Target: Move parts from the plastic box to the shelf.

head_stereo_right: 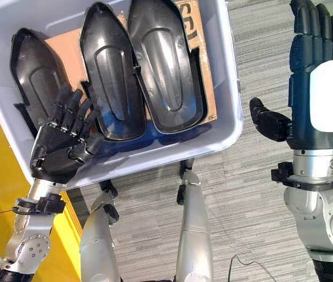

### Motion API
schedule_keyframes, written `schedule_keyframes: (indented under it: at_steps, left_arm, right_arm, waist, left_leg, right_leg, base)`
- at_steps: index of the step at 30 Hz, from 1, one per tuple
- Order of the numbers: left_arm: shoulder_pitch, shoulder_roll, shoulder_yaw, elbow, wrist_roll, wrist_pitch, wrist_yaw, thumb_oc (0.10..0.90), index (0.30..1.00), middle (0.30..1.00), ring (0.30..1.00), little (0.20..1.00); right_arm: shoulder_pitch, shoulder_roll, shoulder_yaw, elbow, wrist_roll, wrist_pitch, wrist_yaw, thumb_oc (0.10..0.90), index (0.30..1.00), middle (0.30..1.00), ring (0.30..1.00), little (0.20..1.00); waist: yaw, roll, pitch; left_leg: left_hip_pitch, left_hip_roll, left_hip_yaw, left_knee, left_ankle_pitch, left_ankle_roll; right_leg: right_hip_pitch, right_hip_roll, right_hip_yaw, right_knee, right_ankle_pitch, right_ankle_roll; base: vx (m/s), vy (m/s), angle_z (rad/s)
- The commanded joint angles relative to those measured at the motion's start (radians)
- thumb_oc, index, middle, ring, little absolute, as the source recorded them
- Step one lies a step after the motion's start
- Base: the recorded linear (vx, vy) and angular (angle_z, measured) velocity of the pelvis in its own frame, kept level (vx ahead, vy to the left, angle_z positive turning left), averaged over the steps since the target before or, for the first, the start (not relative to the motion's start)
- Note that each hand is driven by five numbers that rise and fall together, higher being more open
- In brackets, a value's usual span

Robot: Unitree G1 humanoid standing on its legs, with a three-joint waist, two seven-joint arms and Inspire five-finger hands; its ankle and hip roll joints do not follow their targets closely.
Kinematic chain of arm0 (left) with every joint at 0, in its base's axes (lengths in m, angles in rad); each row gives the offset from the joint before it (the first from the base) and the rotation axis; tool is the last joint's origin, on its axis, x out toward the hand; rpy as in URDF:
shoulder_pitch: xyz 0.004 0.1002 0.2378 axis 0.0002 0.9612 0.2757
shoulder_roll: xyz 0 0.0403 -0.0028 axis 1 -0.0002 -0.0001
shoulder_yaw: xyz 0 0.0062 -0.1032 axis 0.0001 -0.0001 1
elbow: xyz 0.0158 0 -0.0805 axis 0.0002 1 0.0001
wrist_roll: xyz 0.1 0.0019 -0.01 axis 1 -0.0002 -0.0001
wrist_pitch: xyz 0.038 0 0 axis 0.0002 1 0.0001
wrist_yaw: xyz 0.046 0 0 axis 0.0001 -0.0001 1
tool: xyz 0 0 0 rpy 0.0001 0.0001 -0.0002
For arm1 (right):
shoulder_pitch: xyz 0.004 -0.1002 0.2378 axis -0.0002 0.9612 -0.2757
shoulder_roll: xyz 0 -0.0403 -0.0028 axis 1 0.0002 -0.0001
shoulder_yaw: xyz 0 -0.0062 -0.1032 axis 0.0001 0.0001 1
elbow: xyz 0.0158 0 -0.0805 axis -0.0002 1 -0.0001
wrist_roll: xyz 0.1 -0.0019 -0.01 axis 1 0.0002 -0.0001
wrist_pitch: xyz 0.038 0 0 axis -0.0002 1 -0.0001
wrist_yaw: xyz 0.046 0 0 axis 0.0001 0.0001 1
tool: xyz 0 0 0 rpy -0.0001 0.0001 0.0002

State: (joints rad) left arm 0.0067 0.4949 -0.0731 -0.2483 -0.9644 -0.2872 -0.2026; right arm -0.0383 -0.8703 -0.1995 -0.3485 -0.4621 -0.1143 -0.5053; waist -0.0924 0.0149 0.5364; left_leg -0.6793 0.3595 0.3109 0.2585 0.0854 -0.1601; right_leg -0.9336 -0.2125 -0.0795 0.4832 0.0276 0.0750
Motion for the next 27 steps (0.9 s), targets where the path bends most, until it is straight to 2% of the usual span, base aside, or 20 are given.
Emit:
schedule_keyframes:
  at_steps: [1, 3, 5, 6, 7, 8, 10, 11, 12, 13, 14, 15, 16, 17, 19, 20, 21, 22, 23, 27]
  left_arm:
    - [0.002, 0.024, 0.035, -0.115, 0.005, -0.115, -0.015, 0.9, 1.0, 1.0, 1.0, 1.0]
    - [0.009, 0.022, 0.04, -0.111, -0.005, -0.128, -0.019, 0.9, 1.0, 1.0, 1.0, 1.0]
    - [0.013, 0.018, 0.029, -0.107, 0.021, -0.1, -0.032, 0.9, 1.0, 1.0, 1.0, 1.0]
    - [0.013, 0.03, 0.03, -0.107, 0.015, -0.086, -0.008, 0.9, 1.0, 1.0, 1.0, 1.0]
    - [0.013, 0.036, 0.031, -0.107, 0.01, -0.072, 0.027, 0.9, 1.0, 1.0, 1.0, 1.0]
    - [0.014, 0.05, 0.039, -0.099, 0.033, -0.072, 0.054, 0.9, 1.0, 1.0, 1.0, 1.0]
    - [0.021, 0.051, 0.034, -0.095, 0.033, -0.086, 0.078, 0.9, 1.0, 1.0, 1.0, 1.0]
    - [0.024, 0.059, 0.035, -0.083, 0.006, -0.024, 0.091, 0.9, 1.0, 1.0, 1.0, 1.0]
    - [0.024, 0.065, 0.038, -0.076, 0.023, 0.018, 0.105, 0.9, 1.0, 1.0, 1.0, 1.0]
    - [0.014, 0.064, 0.026, -0.056, 0.079, 0.025, 0.094, 0.9, 1.0, 1.0, 1.0, 1.0]
    - [0.04, 0.043, 0.017, -0.058, 0.078, 0.007, 0.054, 0.9, 1.0, 1.0, 1.0, 1.0]
    - [0.071, 0.047, 0.033, -0.061, 0.028, -0.005, 0.028, 0.9, 1.0, 1.0, 1.0, 1.0]
    - [0.11, 0.05, 0.05, -0.065, -0.021, -0.029, 0.009, 0.9, 1.0, 1.0, 1.0, 1.0]
    - [0.144, 0.041, 0.058, -0.056, -0.066, -0.075, -0.01, 0.9, 1.0, 1.0, 1.0, 1.0]
    - [0.146, 0.035, 0.058, -0.054, -0.089, -0.091, -0.019, 0.9, 1.0, 1.0, 1.0, 1.0]
    - [0.158, 0.018, 0.059, -0.044, -0.09, -0.093, -0.046, 0.9, 1.0, 1.0, 1.0, 1.0]
    - [0.161, 0.011, 0.053, -0.037, -0.082, -0.097, -0.057, 0.9, 1.0, 1.0, 1.0, 1.0]
    - [0.157, 0.002, 0.044, -0.025, -0.074, -0.102, -0.077, 0.9, 1.0, 1.0, 1.0, 1.0]
    - [0.14, 0.0, 0.034, -0.013, -0.077, -0.108, -0.088, 0.9, 1.0, 1.0, 1.0, 1.0]
    - [0.124, 0.0, -0.005, 0.002, -0.058, -0.121, -0.107, 0.9, 1.0, 1.0, 1.0, 1.0]
  right_arm:
    - [-0.126, -0.029, -0.03, -0.071, 0.005, -0.122, -0.022, 0.9, 1.0, 1.0, 1.0, 1.0]
    - [-0.151, -0.046, -0.009, -0.056, 0.02, -0.151, -0.029, 0.9, 1.0, 1.0, 1.0, 1.0]
    - [-0.157, -0.044, 0.019, -0.058, 0.018, -0.14, -0.042, 0.9, 1.0, 1.0, 1.0, 1.0]
    - [-0.174, -0.034, 0.039, -0.054, 0.014, -0.16, -0.033, 0.9, 1.0, 1.0, 1.0, 1.0]
    - [-0.194, -0.021, 0.062, -0.05, 0.016, -0.175, -0.008, 0.9, 1.0, 1.0, 1.0, 1.0]
    - [-0.24, -0.004, 0.1, -0.04, 0.017, -0.205, 0.022, 0.9, 1.0, 1.0, 1.0, 1.0]
    - [-0.27, 0.0, 0.125, -0.034, 0.002, -0.217, 0.035, 0.9, 1.0, 1.0, 1.0, 1.0]
    - [-0.281, -0.001, 0.144, -0.029, 0.005, -0.167, 0.041, 0.9, 1.0, 1.0, 1.0, 1.0]
    - [-0.28, -0.006, 0.15, -0.032, 0.029, -0.145, 0.039, 0.9, 1.0, 1.0, 1.0, 1.0]
    - [-0.267, -0.002, 0.163, -0.038, 0.035, -0.109, 0.015, 0.9, 1.0, 1.0, 1.0, 1.0]
    - [-0.216, -0.003, 0.152, -0.029, 0.024, -0.124, -0.019, 0.9, 1.0, 1.0, 1.0, 1.0]
    - [-0.167, 0.002, 0.133, -0.035, 0.009, -0.153, -0.043, 0.9, 1.0, 1.0, 1.0, 1.0]
    - [-0.119, 0.01, 0.117, -0.058, -0.004, -0.17, -0.049, 0.9, 1.0, 1.0, 1.0, 1.0]
    - [-0.098, 0.032, 0.122, -0.07, -0.031, -0.194, -0.04, 0.9, 1.0, 1.0, 1.0, 1.0]
    - [-0.118, 0.04, 0.137, -0.073, -0.042, -0.19, -0.025, 0.9, 1.0, 1.0, 1.0, 1.0]
    - [-0.159, 0.046, 0.156, -0.073, -0.046, -0.172, 0.001, 0.9, 1.0, 1.0, 1.0, 1.0]
    - [-0.177, 0.043, 0.165, -0.069, -0.043, -0.164, 0.008, 0.9, 1.0, 1.0, 1.0, 1.0]
    - [-0.202, 0.032, 0.171, -0.057, -0.032, -0.157, 0.013, 0.9, 1.0, 1.0, 1.0, 1.0]
    - [-0.223, 0.009, 0.161, -0.051, -0.014, -0.155, 0.025, 0.9, 1.0, 1.0, 1.0, 1.0]
    - [-0.185, -0.032, 0.132, -0.055, -0.007, -0.172, -0.026, 0.9, 1.0, 1.0, 1.0, 1.0]
  waist:
    - [0.02, -0.047, -0.016]
    - [0.027, -0.056, -0.016]
    - [0.034, -0.057, -0.016]
    - [0.044, -0.068, -0.016]
    - [0.06, -0.078, -0.016]
    - [0.104, -0.102, -0.016]
    - [0.132, -0.1, -0.016]
    - [0.152, -0.093, -0.016]
    - [0.157, -0.089, -0.016]
    - [0.156, -0.091, -0.016]
    - [0.155, -0.092, -0.016]
    - [0.152, -0.099, -0.016]
    - [0.154, -0.101, -0.016]
    - [0.164, -0.101, -0.016]
    - [0.174, -0.097, -0.016]
    - [0.177, -0.099, -0.016]
    - [0.175, -0.099, -0.016]
    - [0.169, -0.097, -0.016]
    - [0.16, -0.099, -0.016]
    - [0.142, -0.079, -0.016]
  left_leg:
    - [-0.105, -0.076, -0.188, 0.219, -0.188, 0.026]
    - [-0.147, -0.126, -0.226, 0.304, -0.256, 0.059]
    - [-0.143, -0.131, -0.241, 0.345, -0.307, 0.066]
    - [-0.153, -0.127, -0.239, 0.374, -0.33, 0.073]
    - [-0.158, -0.105, -0.231, 0.386, -0.335, 0.071]
    - [-0.153, -0.039, -0.188, 0.385, -0.319, 0.059]
    - [-0.152, -0.006, -0.189, 0.374, -0.293, 0.063]
    - [-0.149, -0.01, -0.201, 0.376, -0.291, 0.086]
    - [-0.146, -0.023, -0.217, 0.374, -0.29, 0.103]
    - [-0.128, -0.057, -0.246, 0.356, -0.278, 0.129]
    - [-0.104, -0.094, -0.271, 0.329, -0.252, 0.138]
    - [-0.098, -0.117, -0.276, 0.318, -0.241, 0.132]
    - [-0.086, -0.121, -0.279, 0.295, -0.219, 0.109]
    - [-0.086, -0.101, -0.291, 0.26, -0.167, 0.067]
    - [-0.105, -0.07, -0.297, 0.216, -0.106, 0.043]
    - [-0.095, -0.023, -0.293, 0.137, -0.043, 0.018]
    - [-0.083, -0.006, -0.283, 0.115, -0.03, 0.01]
    - [-0.063, 0.011, -0.247, 0.097, -0.028, 0.014]
    - [-0.049, 0.003, -0.209, 0.128, -0.068, 0.031]
    - [-0.059, -0.019, -0.19, 0.131, -0.064, 0.012]
  right_leg:
    - [0.058, -0.007, 0.013, -0.093, -0.005, 0.07]
    - [0.06, 0.002, 0.044, -0.13, 0.022, 0.08]
    - [0.08, -0.008, 0.06, -0.139, 0.021, 0.102]
    - [0.085, -0.028, 0.041, -0.158, 0.045, 0.122]
    - [0.083, -0.057, 0.006, -0.163, 0.066, 0.138]
    - [0.103, -0.119, -0.12, -0.139, 0.07, 0.149]
    - [0.097, -0.132, -0.143, -0.048, 0.056, 0.154]
    - [0.102, -0.11, -0.104, 0.095, -0.023, 0.138]
    - [0.108, -0.084, -0.078, 0.166, -0.081, 0.124]
    - [0.12, -0.012, -0.044, 0.291, -0.188, 0.084]
    - [0.136, 0.048, -0.032, 0.387, -0.277, 0.036]
    - [0.164, 0.074, -0.046, 0.349, -0.287, 0.015]
    - [0.195, 0.078, -0.071, 0.325, -0.295, 0.011]
    - [0.207, 0.088, -0.087, 0.334, -0.314, 0.007]
    - [0.188, 0.1, -0.097, 0.336, -0.32, -0.003]
    - [0.192, 0.112, -0.109, 0.313, -0.319, -0.02]
    - [0.201, 0.113, -0.118, 0.304, -0.321, -0.025]
    - [0.204, 0.107, -0.134, 0.294, -0.317, -0.03]
    - [0.192, 0.083, -0.154, 0.292, -0.303, -0.032]
    - [0.166, 0.056, -0.166, 0.272, -0.27, -0.026]
  base:
    - [-0.17, 0.299, -0.15]
    - [-0.12, 0.212, -0.46]
    - [-0.02, 0.099, -0.91]
    - [-0.04, 0.191, -0.81]
    - [-0.13, 0.277, -0.74]
    - [-0.16, 0.243, -0.44]
    - [-0.22, 0.13, -1.12]
    - [-0.18, -0.045, -1.65]
    - [-0.12, -0.257, -1.38]
    - [-0.08, -0.373, -0.29]
    - [-0.08, -0.463, 0.09]
    - [-0.03, -0.42, 0.59]
    - [-0.03, -0.397, 1.0]
    - [-0.03, -0.278, 0.98]
    - [-0.08, -0.205, 0.32]
    - [-0.1, -0.251, 0.0]
    - [-0.14, -0.291, 0.01]
    - [-0.2, -0.246, 0.12]
    - [-0.18, -0.175, 0.21]
    - [-0.15, -0.076, 0.5]
